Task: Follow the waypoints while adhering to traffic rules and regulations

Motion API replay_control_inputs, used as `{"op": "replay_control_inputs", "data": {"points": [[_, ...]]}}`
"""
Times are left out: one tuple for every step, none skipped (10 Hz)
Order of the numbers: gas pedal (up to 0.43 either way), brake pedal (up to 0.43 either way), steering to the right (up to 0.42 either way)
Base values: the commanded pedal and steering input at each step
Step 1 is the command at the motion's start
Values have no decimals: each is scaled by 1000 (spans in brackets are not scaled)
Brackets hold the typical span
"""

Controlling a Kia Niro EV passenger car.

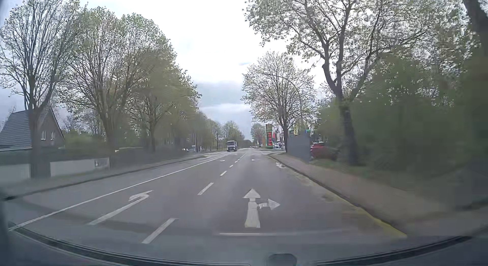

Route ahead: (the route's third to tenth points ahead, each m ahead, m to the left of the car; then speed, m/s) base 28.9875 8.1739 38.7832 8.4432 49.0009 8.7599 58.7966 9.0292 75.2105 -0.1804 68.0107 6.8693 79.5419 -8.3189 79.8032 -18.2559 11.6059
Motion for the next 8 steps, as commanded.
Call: {"op": "replay_control_inputs", "data": {"points": [[138,0,-17],[138,0,-17],[138,0,-12],[138,0,-11],[138,0,-11],[138,0,-11],[138,0,-10],[130,0,-8]]}}
